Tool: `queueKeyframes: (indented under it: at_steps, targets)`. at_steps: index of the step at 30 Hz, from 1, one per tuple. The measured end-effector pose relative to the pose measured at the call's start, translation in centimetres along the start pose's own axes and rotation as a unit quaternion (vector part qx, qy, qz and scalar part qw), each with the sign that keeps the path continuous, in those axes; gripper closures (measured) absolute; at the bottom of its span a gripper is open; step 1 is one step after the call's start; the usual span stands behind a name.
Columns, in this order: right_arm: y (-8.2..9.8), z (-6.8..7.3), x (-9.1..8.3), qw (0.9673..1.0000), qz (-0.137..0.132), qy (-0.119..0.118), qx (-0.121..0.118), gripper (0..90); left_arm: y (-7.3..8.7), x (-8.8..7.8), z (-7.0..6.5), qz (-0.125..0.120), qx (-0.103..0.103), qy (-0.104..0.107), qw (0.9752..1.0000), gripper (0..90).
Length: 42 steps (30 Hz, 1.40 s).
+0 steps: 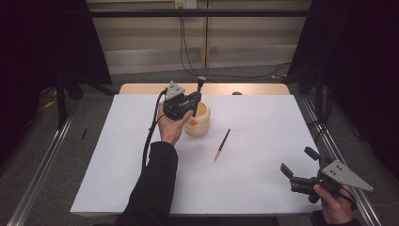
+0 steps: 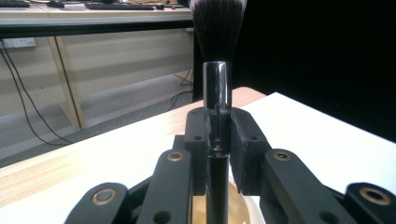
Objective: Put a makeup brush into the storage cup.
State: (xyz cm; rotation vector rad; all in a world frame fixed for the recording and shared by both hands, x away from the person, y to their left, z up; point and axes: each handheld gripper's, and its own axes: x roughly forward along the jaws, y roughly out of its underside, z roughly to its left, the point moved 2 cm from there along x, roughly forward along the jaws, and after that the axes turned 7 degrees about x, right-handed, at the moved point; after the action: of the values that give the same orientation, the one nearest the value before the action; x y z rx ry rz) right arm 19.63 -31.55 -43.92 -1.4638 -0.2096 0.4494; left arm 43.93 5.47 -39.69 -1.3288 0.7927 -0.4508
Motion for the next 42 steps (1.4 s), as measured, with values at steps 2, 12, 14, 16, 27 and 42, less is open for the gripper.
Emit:
queueKeyframes:
  at_steps: [2,12,14,16,27,42]
  targets:
    - [0.0,0.0,0.0,1.0000,-0.001,0.000,0.000,0.2,0.2,0.0,0.0,0.004,0.000,-0.003,1.0000,78.7]
    - [0.0,0.0,0.0,1.0000,0.001,0.001,0.001,0.2,1.4,0.3,0.0,0.010,-0.009,-0.004,0.9999,78.6]
    - [0.0,0.0,0.1,1.0000,-0.001,0.001,0.000,0.2,1.7,0.3,0.0,0.013,-0.011,-0.002,0.9998,78.6]
    - [0.0,0.0,0.0,1.0000,-0.002,0.000,-0.001,0.2,1.9,0.4,-0.1,0.011,-0.019,-0.002,0.9998,78.6]
    - [0.0,0.1,0.1,1.0000,-0.002,0.001,0.001,0.2,3.0,0.2,-0.1,0.024,-0.014,-0.005,0.9996,78.5]
    - [0.0,0.1,0.1,1.0000,-0.002,0.002,0.000,0.2,3.0,0.2,0.1,0.022,-0.011,-0.002,0.9997,77.9]
